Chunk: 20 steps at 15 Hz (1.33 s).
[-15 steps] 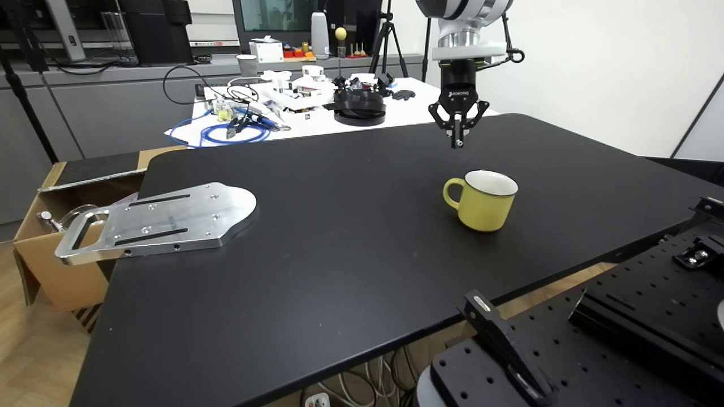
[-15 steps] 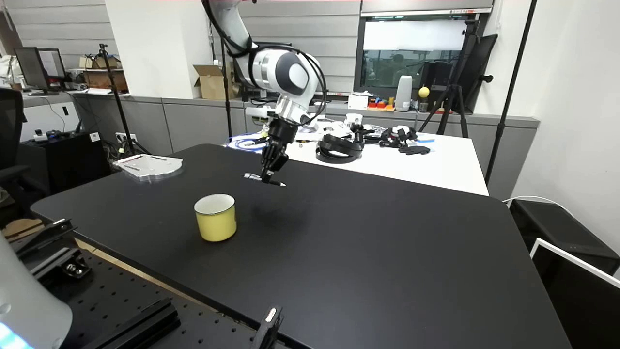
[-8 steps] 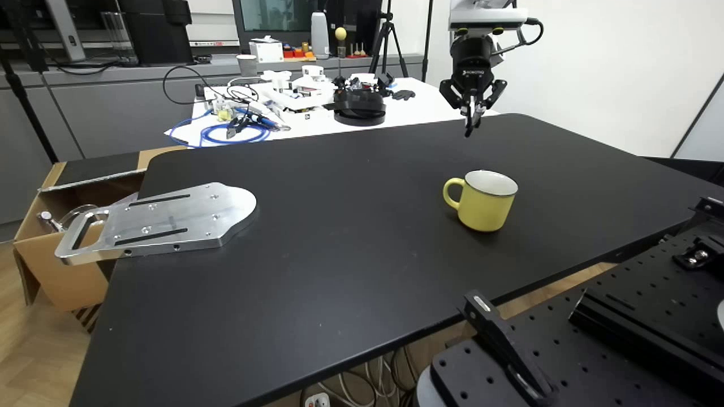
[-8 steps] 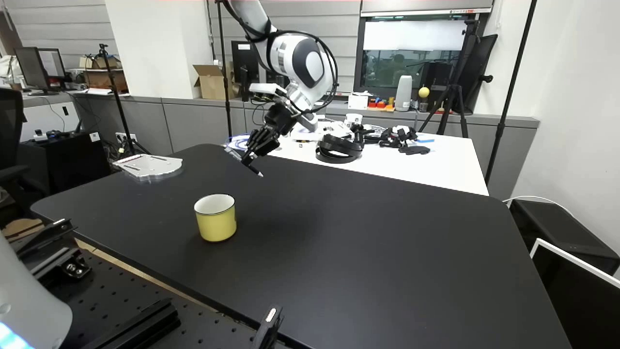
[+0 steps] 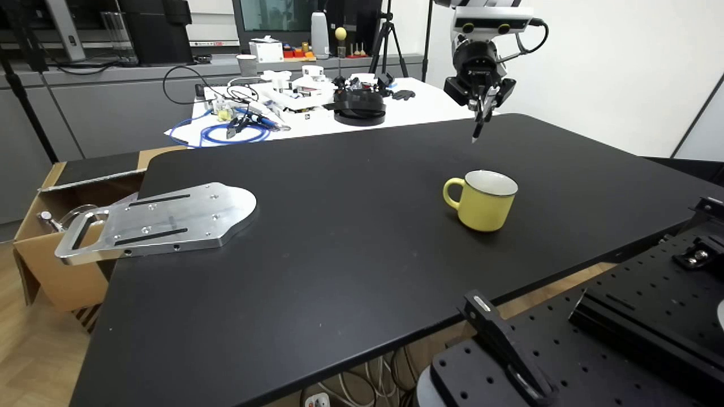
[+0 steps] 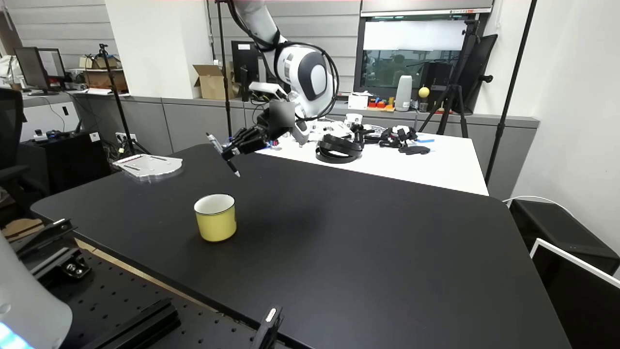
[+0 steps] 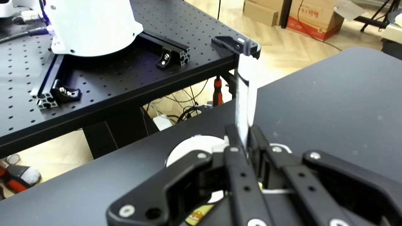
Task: Put the pen into the cup.
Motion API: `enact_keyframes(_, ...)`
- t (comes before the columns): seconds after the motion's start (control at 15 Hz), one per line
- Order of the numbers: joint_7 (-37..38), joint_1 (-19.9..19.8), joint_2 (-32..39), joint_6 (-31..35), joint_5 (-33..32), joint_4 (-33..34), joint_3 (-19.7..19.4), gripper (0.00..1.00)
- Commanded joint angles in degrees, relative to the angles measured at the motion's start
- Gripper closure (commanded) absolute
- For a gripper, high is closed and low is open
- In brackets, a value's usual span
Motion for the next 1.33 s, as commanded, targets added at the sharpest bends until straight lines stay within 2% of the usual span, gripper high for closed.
enact_keyframes(0.0, -0.22, -0.39, 3.38, -4.95, 1.95, 3.02, 0.52, 0.97)
enact_keyframes(0.6, -2.04, -0.17, 6.45, -9.72, 2.83, 1.74, 0.04, 0.97)
enact_keyframes(1.27, -4.20, -0.82, 11.11, -6.49, 3.41, 1.81, -0.90, 0.97)
